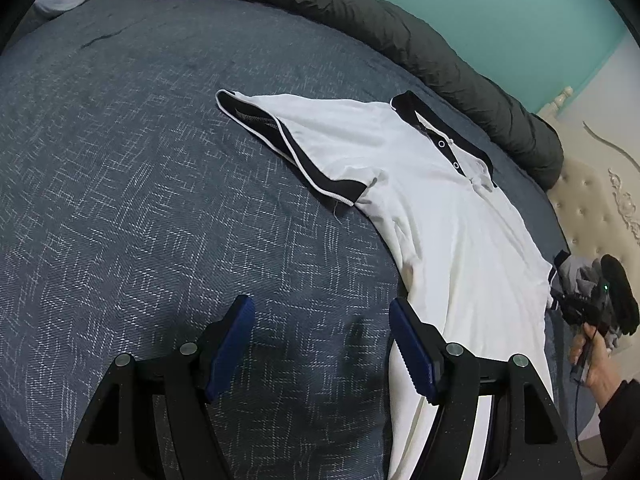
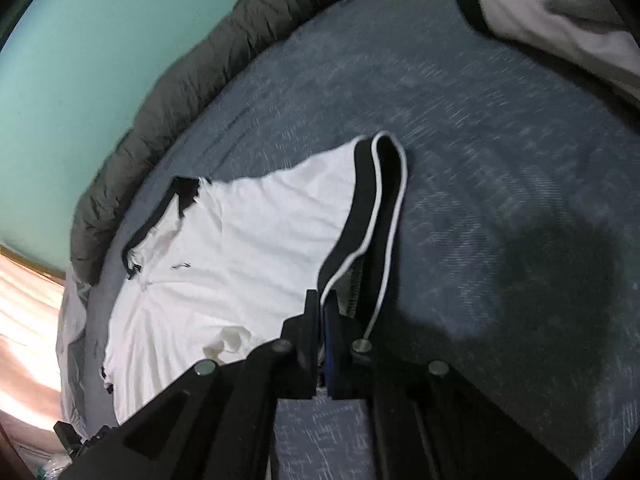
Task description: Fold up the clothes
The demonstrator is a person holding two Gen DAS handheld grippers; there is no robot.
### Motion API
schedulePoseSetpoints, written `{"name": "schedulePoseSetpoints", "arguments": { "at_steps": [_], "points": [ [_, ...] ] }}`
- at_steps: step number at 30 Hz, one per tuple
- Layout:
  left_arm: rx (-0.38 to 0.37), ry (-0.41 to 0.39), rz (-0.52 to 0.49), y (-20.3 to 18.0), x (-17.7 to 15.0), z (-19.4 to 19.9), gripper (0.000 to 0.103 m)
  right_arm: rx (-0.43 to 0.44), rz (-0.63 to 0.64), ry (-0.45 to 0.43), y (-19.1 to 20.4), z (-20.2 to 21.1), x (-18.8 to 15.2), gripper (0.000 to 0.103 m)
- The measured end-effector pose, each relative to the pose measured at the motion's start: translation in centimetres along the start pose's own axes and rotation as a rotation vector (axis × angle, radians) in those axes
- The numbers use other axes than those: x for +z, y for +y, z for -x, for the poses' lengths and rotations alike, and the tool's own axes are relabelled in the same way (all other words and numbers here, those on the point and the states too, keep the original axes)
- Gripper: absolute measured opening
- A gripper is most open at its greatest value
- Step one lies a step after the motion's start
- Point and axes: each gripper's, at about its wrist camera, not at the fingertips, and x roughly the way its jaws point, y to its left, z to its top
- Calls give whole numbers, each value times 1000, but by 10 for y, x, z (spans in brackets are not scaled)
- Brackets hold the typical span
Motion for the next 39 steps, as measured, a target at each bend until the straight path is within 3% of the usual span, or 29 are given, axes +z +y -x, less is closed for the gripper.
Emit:
{"name": "schedulePoseSetpoints", "arguments": {
  "at_steps": [3, 6, 16, 17, 20, 22, 24, 27, 31, 37, 38, 39],
  "points": [
    [-1, -3, 0, 0, 0, 2, 74, 4, -18, -14, -12, 8, -5, 1],
    [-2, 4, -2, 2, 0, 1, 74, -32, 14, 39, -14, 0, -12, 1],
    [-3, 10, -7, 4, 5, -2, 74, -67, -2, -17, -19, 3, -9, 6],
    [-3, 10, -8, 4, 5, -2, 74, -81, -13, -23, -21, 4, -7, 12],
    [-5, 9, -11, 4, 5, 0, 74, -81, -52, -45, -26, 5, -3, 17],
    [-7, 8, -10, 5, 5, 0, 74, -57, -75, -62, -30, 9, 0, 26],
    [-10, 10, -9, 5, 4, 0, 74, -42, -93, -94, -27, 10, 5, 44],
    [-7, 13, -9, 6, 3, -1, 74, -36, -116, -102, -27, 7, 16, 52],
    [-5, 17, -14, 4, 3, -3, 74, -48, -100, -62, -16, -9, 27, 53],
    [-1, 25, -17, 3, 3, -7, 74, -73, -42, -69, -10, -17, 30, 53],
    [-1, 26, -17, 4, 3, -7, 74, -80, -35, -71, -10, -18, 29, 51],
    [-1, 26, -17, 4, 4, -7, 74, -77, -37, -77, -11, -20, 29, 43]
  ]
}}
